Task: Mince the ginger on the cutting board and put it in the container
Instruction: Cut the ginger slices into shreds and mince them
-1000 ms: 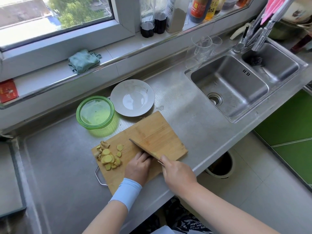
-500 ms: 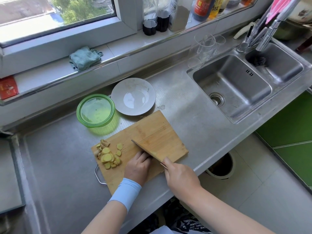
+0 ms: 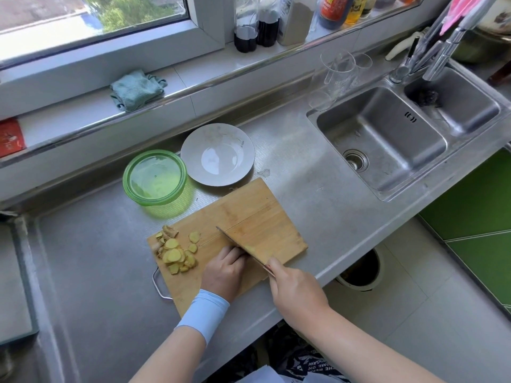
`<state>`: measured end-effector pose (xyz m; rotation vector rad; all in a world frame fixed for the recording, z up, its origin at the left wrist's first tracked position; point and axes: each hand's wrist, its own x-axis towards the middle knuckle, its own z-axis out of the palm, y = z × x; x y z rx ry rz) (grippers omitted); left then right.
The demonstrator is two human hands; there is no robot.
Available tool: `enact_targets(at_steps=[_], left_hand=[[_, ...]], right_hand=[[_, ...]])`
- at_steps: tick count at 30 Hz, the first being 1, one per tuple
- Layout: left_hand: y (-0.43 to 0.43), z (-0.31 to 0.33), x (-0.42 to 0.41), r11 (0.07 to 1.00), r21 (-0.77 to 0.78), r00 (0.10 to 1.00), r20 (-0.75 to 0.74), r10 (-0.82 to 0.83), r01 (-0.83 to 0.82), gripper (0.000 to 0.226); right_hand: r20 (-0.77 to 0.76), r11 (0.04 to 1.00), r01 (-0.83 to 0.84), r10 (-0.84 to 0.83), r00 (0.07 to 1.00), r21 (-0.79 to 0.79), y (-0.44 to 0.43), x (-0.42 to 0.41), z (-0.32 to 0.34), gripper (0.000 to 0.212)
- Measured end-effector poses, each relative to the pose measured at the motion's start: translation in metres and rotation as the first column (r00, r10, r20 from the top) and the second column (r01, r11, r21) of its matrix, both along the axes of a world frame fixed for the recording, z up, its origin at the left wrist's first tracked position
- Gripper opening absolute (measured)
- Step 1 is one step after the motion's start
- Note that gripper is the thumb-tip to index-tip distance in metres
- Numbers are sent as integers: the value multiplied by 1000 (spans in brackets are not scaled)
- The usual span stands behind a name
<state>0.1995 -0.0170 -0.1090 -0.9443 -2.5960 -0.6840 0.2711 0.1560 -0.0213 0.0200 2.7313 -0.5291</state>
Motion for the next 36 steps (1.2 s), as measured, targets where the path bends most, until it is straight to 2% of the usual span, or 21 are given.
enact_targets(at_steps=[2,7,14,18,23,28,30,32,36], left_hand=[[1,0,1,1000,9,1000,-9,6,-6,35],[1,-1,0,999,42,1000,27,16,-17,23],[0,1,0,999,47,1000,11,-3,2,25],[0,1,1,998,58,1000,28,3,-4,22],[0,2,0,998,66,999,45,-15,12,28],[-1,3,0,998,60,999,38,-21,19,26],[-1,2,0,998,58,999,32,-3,1,22],[0,3,2,997,70,1000,22,14,-16,32],[1,4,3,998,60,999,33,31,-33,25]], right_hand=[[12,1000,10,-10,1000,-11,1,2,-1,16],[8,1000,2,-2,1000,-14,-11,-16,-7,12],[19,999,20,-19,1000,-25,1,4,0,18],[39,999,35,-33,999,-42,-5,-5,-1,10],[50,998,32,-30,998,-45,-6,-10,1,10],[39,1000,23,-23,999,-3,2,4,4,22],[46,1000,20,-20,999,-1,-2,0,4,16],[51,1000,18,-18,999,6,-8,-8,4,11],[76,1000,26,-26,997,1,-11,-14,4,7]])
